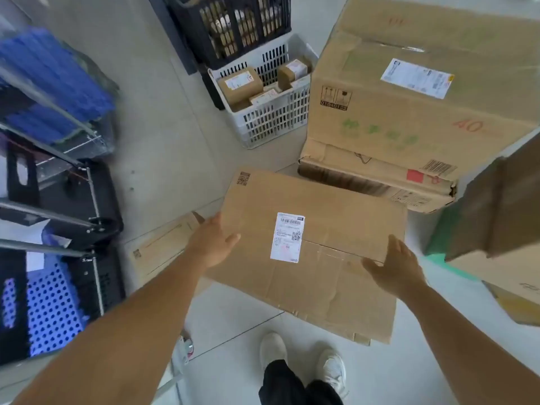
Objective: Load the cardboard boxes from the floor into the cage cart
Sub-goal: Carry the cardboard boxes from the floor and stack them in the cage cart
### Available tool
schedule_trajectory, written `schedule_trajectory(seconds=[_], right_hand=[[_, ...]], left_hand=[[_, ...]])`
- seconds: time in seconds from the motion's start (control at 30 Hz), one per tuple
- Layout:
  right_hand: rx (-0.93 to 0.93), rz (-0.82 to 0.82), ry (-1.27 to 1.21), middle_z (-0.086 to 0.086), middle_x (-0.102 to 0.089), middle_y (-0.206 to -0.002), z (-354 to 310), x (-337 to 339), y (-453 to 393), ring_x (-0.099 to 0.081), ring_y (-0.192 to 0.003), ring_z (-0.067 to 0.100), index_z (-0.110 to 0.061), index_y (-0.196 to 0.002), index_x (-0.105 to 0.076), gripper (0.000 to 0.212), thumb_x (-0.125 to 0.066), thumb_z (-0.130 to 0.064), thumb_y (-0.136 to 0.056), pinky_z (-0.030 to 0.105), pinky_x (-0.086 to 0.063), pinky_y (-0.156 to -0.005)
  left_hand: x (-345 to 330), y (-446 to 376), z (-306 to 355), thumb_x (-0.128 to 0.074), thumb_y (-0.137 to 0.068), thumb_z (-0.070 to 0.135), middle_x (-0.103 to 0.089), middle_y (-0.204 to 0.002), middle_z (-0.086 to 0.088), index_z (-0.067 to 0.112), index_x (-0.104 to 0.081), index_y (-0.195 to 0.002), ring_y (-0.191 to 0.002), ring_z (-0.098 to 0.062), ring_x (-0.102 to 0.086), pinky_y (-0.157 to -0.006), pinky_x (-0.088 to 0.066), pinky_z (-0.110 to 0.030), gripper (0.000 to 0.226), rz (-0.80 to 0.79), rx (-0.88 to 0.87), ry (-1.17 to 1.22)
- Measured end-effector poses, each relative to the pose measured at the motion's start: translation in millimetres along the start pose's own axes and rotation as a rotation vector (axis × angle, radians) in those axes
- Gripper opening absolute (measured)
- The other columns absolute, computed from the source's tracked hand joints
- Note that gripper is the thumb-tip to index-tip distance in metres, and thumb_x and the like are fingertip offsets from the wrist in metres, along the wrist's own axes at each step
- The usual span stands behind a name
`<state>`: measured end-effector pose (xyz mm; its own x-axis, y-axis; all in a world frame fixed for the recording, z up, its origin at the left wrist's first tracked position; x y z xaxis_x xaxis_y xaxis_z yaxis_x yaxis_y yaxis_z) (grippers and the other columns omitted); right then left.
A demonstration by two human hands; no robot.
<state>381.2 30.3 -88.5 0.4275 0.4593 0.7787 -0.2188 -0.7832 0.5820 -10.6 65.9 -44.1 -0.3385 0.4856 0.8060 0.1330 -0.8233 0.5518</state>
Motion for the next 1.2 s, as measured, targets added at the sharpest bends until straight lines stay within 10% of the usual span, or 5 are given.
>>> schedule_trajectory(seconds=[0.3,0.73,1.2], right_hand=[[-0.236,0.038,-0.271,0.005,-0.005,-0.162,52.1,-68.6,-42.0,-0.018,-0.145,0.036,-0.015,-0.156,0.007,0.112,-0.072,-0.045,-0.083,0.050,-0.024,-0.116],[-0.294,0.206,-0.562,0.010,-0.033,-0.146,84.2,-96.4,-52.3,-0.045,-0.123,0.034,-0.031,-0.151,-0.010,0.111,-0.085,-0.038,-0.069,0.046,-0.044,-0.096],[-0.184,0.230,-0.609,0.007,-0.045,-0.133,60.5,-21.4,-3.2,-0.050,-0.112,0.029,-0.029,-0.141,-0.026,0.099,-0.088,-0.035,-0.064,0.048,-0.051,-0.091]], left_hand=[[-75.8,-77.7,-58.9,-0.066,-0.083,0.051,-0.019,-0.157,-0.013,0.010,-0.005,-0.153,-0.140,-0.032,-0.030,-0.110,-0.033,-0.045,0.101,-0.093,0.173,0.037],[-95.1,-113.1,-94.6,-0.081,-0.042,0.063,-0.037,-0.147,0.000,0.027,-0.020,-0.147,-0.133,-0.025,-0.042,-0.107,-0.039,-0.048,0.127,0.029,0.173,0.414],[-31.5,-22.8,-87.0,-0.084,-0.071,0.033,-0.022,-0.158,-0.002,0.018,-0.008,-0.155,-0.143,-0.021,-0.026,-0.115,-0.024,-0.035,0.114,0.155,0.207,0.526]])
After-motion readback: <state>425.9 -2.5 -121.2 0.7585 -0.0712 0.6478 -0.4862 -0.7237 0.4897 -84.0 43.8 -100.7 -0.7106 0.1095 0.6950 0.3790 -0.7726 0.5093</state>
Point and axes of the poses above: each hand's wrist, its own y-axis away from the middle knuckle, its own x-axis out of the back of the hand, z = x × y, the point moved 8 cm from there along -y, towards the middle knuckle
